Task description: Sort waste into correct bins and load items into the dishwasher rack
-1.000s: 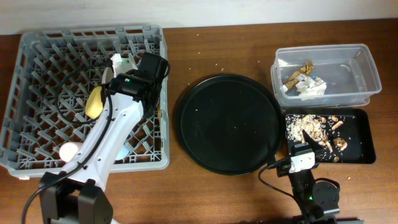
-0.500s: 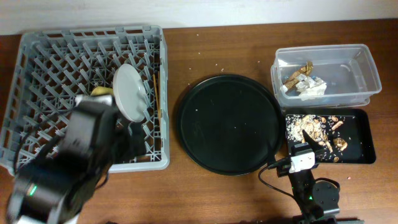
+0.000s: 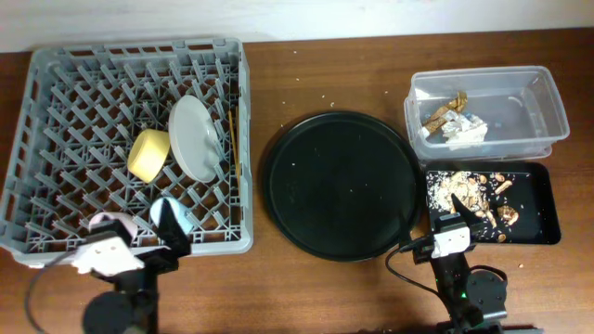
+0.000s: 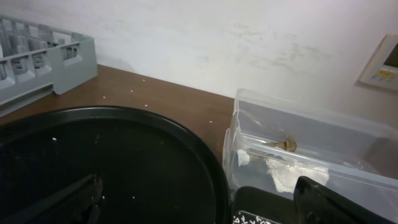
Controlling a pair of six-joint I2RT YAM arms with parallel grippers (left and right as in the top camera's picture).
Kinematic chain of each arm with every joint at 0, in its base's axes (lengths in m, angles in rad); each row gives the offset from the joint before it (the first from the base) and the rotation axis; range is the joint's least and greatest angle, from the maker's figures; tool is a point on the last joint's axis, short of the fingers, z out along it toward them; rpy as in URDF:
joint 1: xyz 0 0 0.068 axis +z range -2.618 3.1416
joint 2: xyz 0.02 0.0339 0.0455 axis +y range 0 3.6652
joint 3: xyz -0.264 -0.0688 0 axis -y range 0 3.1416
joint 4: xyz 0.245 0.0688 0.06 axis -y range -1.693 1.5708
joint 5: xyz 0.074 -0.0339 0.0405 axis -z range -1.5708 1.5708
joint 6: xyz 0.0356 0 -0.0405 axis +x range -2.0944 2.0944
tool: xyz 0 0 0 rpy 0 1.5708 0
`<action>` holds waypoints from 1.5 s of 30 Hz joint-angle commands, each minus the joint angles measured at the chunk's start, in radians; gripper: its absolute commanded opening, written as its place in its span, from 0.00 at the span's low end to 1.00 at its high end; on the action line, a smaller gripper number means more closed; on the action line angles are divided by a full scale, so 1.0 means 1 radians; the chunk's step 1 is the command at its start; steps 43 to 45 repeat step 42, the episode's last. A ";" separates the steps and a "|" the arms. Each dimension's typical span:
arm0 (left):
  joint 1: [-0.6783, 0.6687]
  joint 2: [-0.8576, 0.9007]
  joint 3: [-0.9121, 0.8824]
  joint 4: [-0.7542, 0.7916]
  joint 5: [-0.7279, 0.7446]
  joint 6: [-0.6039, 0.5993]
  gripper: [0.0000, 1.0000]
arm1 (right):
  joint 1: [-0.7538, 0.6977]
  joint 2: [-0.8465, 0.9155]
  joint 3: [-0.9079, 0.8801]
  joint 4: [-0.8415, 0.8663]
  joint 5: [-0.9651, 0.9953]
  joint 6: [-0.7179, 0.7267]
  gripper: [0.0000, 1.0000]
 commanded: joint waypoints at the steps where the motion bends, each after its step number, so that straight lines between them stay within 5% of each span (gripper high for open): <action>1: 0.008 -0.123 -0.248 0.182 0.060 0.024 0.99 | -0.006 -0.007 -0.007 0.000 -0.002 -0.003 0.98; 5: 0.010 -0.224 -0.528 0.382 0.099 0.020 0.99 | -0.006 -0.007 -0.007 0.000 -0.002 -0.003 0.98; 45: 0.014 -0.224 -0.527 0.370 0.103 0.020 0.99 | -0.006 -0.007 -0.007 0.000 -0.002 -0.003 0.99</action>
